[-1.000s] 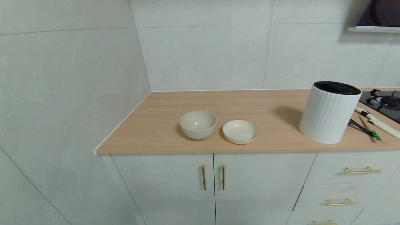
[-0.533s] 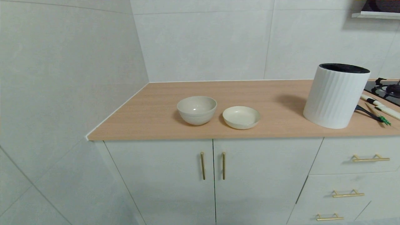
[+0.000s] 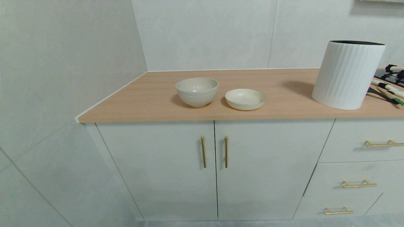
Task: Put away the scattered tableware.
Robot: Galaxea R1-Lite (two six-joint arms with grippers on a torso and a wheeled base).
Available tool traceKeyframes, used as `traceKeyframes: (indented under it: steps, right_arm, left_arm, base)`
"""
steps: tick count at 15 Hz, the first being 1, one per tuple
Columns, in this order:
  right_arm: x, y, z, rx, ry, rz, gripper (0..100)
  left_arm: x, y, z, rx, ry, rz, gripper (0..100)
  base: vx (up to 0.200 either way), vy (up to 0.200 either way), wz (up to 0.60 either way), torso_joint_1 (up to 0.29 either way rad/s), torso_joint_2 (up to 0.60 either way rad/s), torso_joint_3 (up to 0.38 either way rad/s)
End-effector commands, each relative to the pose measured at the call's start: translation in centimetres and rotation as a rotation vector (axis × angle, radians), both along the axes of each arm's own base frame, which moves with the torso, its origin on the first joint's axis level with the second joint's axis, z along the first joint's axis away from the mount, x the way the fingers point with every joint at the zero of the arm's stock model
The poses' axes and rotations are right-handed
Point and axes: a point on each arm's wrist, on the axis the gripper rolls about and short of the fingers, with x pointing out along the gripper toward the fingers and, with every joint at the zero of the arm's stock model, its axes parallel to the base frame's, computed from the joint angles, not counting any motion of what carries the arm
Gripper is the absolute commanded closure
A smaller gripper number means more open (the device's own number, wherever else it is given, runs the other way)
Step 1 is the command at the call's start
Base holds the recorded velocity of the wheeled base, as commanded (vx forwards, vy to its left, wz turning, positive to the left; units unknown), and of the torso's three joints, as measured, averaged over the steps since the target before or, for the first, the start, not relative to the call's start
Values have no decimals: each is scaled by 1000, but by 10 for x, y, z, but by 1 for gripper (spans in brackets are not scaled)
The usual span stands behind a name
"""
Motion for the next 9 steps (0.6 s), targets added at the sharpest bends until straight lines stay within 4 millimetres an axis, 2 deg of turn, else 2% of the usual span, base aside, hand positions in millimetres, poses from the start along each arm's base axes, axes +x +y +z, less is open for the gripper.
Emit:
traceKeyframes:
  steps: [1, 6, 9]
  right_arm:
    - [0, 0, 0, 0, 1, 0, 0]
    - [0, 0, 0, 0, 1, 0, 0]
    - [0, 0, 0, 0, 1, 0, 0]
  left_arm:
    - [0, 0, 0, 0, 2, 1, 0]
    - [0, 0, 0, 0, 1, 1, 0]
    - [0, 0, 0, 0, 1, 1, 0]
  base:
    - [0, 0, 0, -159, 456, 290]
    - [0, 0, 0, -135, 449, 315]
    - [0, 0, 0, -48, 180, 120]
